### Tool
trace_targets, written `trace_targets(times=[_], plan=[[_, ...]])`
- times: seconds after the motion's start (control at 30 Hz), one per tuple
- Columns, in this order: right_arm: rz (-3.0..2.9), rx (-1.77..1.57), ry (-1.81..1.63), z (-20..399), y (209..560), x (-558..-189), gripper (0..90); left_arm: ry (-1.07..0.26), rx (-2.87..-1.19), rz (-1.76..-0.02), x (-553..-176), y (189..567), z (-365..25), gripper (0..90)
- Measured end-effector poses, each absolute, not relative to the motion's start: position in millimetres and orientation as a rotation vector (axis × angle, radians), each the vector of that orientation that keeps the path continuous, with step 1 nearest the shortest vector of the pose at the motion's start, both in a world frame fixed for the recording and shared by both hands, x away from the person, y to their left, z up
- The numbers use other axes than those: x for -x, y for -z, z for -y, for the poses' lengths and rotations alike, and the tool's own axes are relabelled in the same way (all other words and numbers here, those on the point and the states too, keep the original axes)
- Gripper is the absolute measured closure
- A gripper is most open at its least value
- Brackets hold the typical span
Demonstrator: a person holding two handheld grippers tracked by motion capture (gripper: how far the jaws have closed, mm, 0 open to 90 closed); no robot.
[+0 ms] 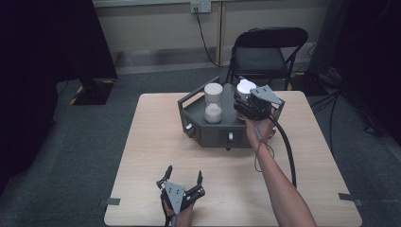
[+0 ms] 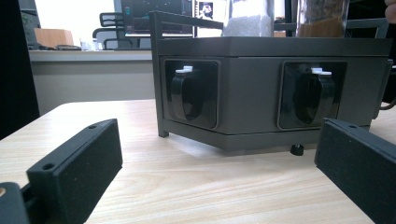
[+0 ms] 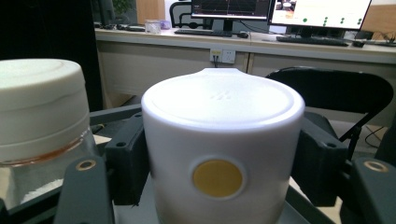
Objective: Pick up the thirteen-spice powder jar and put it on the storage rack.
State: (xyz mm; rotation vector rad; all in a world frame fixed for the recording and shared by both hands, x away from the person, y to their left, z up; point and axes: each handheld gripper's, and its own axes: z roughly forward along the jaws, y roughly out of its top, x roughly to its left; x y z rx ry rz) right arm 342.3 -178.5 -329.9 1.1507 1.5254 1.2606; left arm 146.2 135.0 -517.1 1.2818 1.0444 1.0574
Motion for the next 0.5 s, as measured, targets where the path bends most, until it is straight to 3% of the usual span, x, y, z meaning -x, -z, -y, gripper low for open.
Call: trace_targets(times=[0.5], plan=[[-1.520, -1.166, -1.285, 185.2, 337.5, -343.4, 29.9, -1.059, -1.281, -1.046, -146.2, 517.1, -134.7, 0.1]])
